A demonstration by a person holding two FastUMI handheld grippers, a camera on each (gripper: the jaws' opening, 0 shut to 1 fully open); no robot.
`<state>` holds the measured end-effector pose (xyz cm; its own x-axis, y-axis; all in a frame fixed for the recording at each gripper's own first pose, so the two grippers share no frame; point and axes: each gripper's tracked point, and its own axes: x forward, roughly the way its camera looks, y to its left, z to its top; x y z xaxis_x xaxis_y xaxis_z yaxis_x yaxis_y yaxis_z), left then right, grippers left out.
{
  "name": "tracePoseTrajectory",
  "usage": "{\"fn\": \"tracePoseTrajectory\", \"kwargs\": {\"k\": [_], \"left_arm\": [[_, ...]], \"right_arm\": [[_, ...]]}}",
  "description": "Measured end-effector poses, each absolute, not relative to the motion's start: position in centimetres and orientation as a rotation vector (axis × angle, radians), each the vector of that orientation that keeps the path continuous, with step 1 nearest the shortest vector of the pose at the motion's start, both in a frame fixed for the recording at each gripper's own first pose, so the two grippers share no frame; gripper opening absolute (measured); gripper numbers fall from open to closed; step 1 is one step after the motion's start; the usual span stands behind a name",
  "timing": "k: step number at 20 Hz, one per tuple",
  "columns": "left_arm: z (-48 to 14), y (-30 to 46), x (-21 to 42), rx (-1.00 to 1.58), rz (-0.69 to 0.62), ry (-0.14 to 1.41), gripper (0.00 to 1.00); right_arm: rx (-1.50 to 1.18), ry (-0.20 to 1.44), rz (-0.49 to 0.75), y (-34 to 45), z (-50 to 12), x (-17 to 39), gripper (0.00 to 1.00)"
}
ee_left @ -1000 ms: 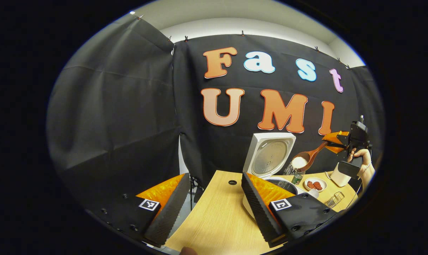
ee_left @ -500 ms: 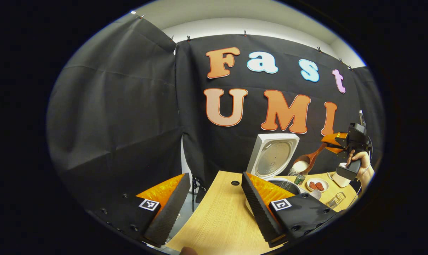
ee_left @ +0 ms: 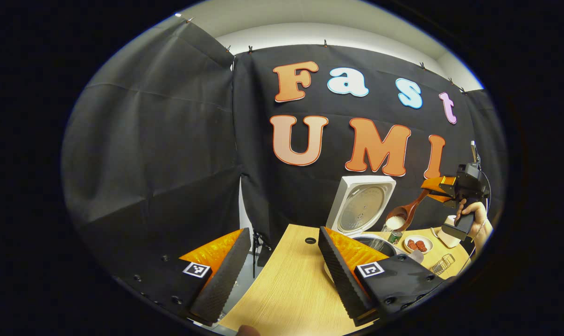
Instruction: Close the left gripper, press the button to open the rice cooker; take a wooden spoon from the chopstick holder with the right hand, scoop a spoonful of rice and pour it into the rice cooker, then put the wooden spoon back into the chopstick holder.
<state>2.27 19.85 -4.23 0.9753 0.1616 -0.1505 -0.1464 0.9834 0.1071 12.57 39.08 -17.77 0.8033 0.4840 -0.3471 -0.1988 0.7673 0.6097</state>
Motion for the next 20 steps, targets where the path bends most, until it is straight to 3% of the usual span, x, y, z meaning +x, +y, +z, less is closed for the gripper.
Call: {"fn": "tracePoseTrajectory", "kwargs": {"k": [20], "left_arm": [[-4.8, 20.3, 1.1, 0.109, 0.161, 0.158, 0.96]], "right_arm": [[0.345, 0.44, 0.517, 40.7, -16.1, 10.3, 0.11]]}}
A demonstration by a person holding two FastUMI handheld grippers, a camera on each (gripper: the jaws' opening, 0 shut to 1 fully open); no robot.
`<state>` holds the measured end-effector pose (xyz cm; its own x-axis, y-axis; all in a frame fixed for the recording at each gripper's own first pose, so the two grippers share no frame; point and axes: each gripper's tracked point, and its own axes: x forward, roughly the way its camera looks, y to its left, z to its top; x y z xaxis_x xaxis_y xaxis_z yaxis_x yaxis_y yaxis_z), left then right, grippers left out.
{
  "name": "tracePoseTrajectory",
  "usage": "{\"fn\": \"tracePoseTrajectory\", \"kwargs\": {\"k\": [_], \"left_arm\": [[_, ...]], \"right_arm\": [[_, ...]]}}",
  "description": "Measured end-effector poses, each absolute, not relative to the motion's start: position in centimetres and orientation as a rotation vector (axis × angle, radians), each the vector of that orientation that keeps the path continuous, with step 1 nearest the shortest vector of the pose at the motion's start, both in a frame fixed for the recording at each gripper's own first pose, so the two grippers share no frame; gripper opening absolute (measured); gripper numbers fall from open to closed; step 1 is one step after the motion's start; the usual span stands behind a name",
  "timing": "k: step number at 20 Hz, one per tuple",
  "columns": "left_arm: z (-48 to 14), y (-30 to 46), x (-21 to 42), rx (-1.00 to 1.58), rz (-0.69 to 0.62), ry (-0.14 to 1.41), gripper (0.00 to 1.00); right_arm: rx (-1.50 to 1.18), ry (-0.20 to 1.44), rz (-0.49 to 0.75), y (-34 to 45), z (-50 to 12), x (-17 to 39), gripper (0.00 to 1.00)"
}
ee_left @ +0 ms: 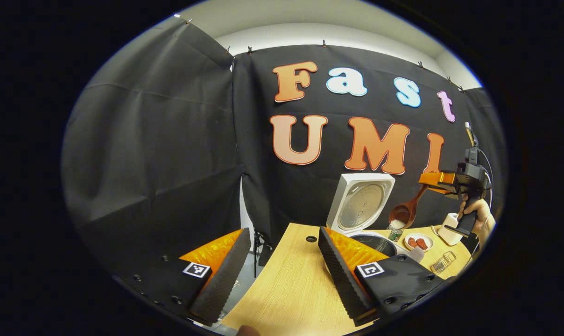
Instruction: Close the left gripper, press the button to open the rice cooker; take a wooden spoon from the chopstick holder with the right hand, scoop a spoonful of rice and pour it into the rice cooker, then put the wooden spoon back into the chopstick holder.
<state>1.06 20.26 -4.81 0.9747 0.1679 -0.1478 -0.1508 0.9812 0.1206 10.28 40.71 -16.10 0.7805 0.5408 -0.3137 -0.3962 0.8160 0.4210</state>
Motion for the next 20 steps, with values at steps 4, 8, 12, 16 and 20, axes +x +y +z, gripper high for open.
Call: {"fn": "tracePoseTrajectory", "kwargs": {"k": [4, 8, 12, 16, 20], "left_arm": [[-5.0, 20.6, 1.0, 0.102, 0.16, 0.163, 0.98], [-5.2, 20.9, 0.7, 0.098, 0.163, 0.166, 0.98], [-5.2, 21.2, 0.4, 0.094, 0.166, 0.164, 0.96], [-5.2, 21.5, 0.0, 0.095, 0.175, 0.165, 0.98], [-5.0, 21.3, -0.3, 0.091, 0.183, 0.159, 0.98]], "right_arm": [[0.254, 0.408, 0.542, 41.2, -15.9, 9.6, 0.11], [0.181, 0.385, 0.582, 42.2, -15.7, 8.8, 0.11], [0.08, 0.348, 0.607, 42.7, -15.5, 8.2, 0.11], [0.051, 0.349, 0.627, 43.1, -16.0, 7.8, 0.11], [0.095, 0.378, 0.618, 42.3, -16.4, 7.7, 0.11]]}}
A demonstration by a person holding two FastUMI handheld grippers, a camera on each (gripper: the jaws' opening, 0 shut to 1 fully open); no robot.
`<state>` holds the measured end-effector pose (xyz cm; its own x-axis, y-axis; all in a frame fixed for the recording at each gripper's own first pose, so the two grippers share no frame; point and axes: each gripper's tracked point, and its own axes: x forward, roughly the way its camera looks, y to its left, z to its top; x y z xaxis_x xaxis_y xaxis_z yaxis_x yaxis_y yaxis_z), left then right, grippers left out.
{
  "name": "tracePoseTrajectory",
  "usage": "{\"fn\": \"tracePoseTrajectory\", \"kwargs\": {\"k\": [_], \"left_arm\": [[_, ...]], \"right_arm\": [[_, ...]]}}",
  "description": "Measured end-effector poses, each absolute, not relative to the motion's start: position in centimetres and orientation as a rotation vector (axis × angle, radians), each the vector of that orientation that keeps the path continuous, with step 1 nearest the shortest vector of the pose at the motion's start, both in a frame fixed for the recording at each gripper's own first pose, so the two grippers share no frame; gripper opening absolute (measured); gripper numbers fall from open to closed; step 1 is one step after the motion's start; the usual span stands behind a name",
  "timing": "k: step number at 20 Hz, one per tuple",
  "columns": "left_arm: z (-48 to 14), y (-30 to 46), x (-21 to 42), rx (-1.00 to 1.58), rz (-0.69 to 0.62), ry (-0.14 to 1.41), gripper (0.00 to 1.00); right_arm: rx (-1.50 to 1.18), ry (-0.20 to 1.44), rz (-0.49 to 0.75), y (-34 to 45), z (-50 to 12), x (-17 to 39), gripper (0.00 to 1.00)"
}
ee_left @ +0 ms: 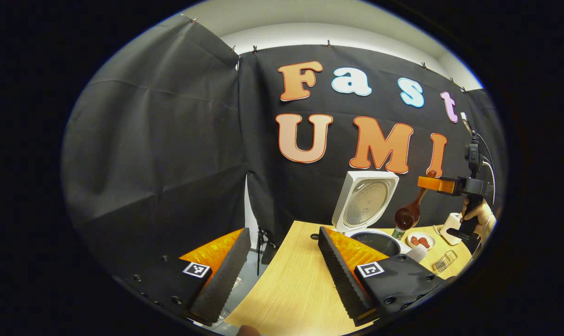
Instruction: Close the left gripper, press the button to open the rice cooker; take a wooden spoon from the chopstick holder with the right hand, scoop a spoonful of rice and pour it into the rice cooker, then put the wooden spoon back into the chopstick holder.
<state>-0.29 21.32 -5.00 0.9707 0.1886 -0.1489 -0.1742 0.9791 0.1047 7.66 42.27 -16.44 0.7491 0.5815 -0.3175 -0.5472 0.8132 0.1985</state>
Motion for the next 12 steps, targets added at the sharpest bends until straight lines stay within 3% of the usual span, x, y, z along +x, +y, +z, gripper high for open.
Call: {"fn": "tracePoseTrajectory", "kwargs": {"k": [12], "left_arm": [[-4.4, 16.0, 0.8, 0.124, 0.14, 0.132, 0.96]], "right_arm": [[0.161, 0.394, 0.395, 25.3, -16.3, 10.4, 0.11]]}}
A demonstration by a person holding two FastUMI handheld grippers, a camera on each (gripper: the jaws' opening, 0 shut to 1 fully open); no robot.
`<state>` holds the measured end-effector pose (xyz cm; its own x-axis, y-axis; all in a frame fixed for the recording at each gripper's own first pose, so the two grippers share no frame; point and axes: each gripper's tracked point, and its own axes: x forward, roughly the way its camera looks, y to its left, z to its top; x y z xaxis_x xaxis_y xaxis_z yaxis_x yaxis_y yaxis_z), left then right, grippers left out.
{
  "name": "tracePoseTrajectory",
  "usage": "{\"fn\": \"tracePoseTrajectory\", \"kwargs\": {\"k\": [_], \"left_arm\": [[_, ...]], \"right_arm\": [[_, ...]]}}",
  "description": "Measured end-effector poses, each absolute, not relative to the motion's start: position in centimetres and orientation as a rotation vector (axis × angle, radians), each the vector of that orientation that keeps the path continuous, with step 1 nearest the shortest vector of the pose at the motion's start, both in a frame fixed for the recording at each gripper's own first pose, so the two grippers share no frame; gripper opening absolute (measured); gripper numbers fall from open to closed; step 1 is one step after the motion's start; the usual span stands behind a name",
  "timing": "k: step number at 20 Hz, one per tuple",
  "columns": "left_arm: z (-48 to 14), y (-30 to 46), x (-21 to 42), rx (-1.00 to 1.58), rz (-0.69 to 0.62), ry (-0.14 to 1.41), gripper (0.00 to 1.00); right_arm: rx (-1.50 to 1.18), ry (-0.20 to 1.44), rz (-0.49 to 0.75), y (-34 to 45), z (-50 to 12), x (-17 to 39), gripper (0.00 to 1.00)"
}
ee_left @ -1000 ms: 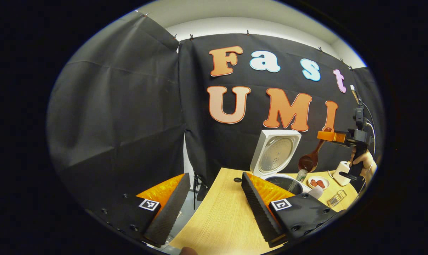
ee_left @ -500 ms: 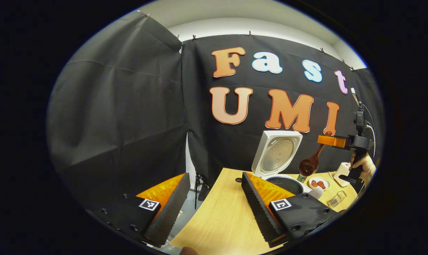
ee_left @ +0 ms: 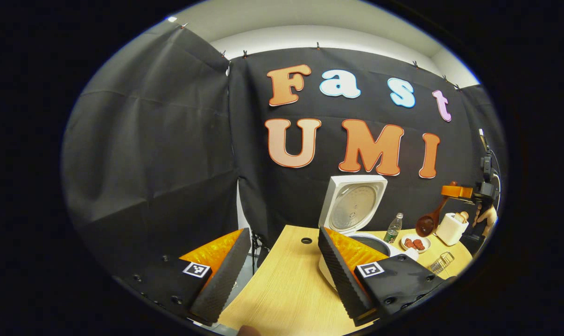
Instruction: Close the left gripper, press the button to open the rice cooker; take a wooden spoon from the chopstick holder with the right hand, scoop a spoonful of rice and pour it into the rice cooker, then put the wooden spoon back into the chopstick holder.
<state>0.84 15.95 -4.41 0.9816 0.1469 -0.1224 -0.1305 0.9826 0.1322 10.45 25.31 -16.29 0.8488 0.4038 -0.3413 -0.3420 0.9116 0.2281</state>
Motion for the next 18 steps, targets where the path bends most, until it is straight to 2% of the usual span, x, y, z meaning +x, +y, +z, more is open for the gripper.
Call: {"fn": "tracePoseTrajectory", "kwargs": {"k": [10, 18], "left_arm": [[-4.8, 9.8, 1.9, 0.127, 0.11, 0.126, 0.96], [-4.7, 6.2, 1.4, 0.118, 0.131, 0.127, 0.96]], "right_arm": [[0.17, 0.434, 0.208, 9.5, -18.0, 9.5, 0.11], [0.251, 0.522, 0.155, 3.8, -23.3, 7.8, 0.11]]}}
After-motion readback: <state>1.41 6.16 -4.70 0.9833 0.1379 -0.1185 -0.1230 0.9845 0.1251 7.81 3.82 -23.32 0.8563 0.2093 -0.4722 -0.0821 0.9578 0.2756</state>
